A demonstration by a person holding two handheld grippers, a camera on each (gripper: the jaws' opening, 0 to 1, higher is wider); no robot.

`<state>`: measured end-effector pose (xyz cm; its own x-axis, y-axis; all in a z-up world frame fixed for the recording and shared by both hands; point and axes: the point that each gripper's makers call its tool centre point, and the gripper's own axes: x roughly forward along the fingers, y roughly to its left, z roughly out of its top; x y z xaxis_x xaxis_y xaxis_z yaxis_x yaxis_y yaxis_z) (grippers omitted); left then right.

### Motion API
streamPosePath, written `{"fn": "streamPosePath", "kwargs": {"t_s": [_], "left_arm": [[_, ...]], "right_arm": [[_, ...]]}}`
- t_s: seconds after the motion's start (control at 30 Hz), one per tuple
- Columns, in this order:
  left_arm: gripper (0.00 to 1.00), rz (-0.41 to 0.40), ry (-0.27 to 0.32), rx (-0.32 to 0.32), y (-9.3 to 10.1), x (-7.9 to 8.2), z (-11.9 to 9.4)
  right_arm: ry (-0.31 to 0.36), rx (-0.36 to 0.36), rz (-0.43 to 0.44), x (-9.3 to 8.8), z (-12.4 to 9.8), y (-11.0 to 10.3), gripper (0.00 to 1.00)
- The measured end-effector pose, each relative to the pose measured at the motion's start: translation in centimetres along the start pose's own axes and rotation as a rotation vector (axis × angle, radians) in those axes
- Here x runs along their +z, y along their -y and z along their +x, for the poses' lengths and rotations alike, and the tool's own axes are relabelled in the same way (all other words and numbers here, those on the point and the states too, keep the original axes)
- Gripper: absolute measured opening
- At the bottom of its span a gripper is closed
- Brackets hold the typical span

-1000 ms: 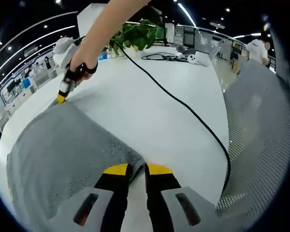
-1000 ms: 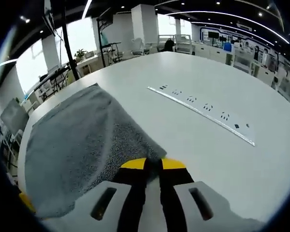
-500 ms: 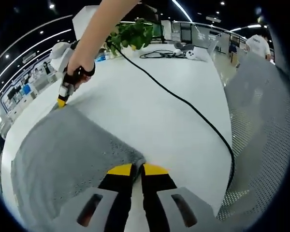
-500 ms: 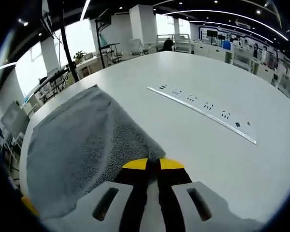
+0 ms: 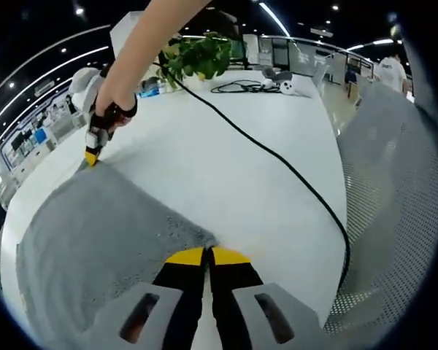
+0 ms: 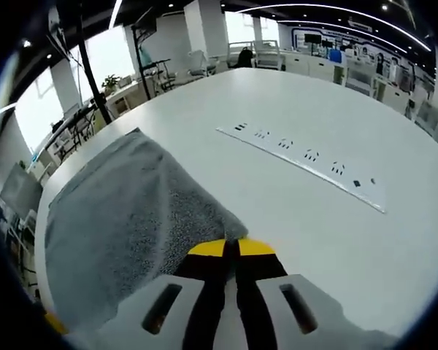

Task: Fold the towel on the table until its edges align and the towel forms a compact rectangular stack.

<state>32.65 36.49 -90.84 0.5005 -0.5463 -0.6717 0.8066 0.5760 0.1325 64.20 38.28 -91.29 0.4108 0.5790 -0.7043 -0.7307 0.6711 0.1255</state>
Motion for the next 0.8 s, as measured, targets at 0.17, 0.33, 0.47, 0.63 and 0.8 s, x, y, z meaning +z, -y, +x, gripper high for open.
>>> {"fn": "streamPosePath", "kwargs": {"t_s": [0.17,0.33,0.47,0.63,0.8], "left_arm": [[0.02,-0.007,0.012,0.005,-0.1,0.3,-0.2],[0.01,-0.028,0.036,0.016,-0.3,0.6,-0.5],[0.01,-0.029,0.035,0.018,-0.2,0.6,-0.4],[0.01,-0.024,0.029,0.014,-0.2,0.5,-0.3],[0.01,-0.045,0.075,0.003,-0.2,1.5,-0.8]], "right_arm": [[0.013,0.004,0.026,0.2,-0.3,0.1,0.01],[0.027,0.011,0.055,0.6,-0.7,0.2,0.01],[0.031,0.012,0.064,0.7,-0.8,0.1,0.01],[0.031,0.013,0.063,0.8,-1.0,0.0,0.01],[0.035,0.012,0.063,1.2,-1.4,0.0,0.01]]}}
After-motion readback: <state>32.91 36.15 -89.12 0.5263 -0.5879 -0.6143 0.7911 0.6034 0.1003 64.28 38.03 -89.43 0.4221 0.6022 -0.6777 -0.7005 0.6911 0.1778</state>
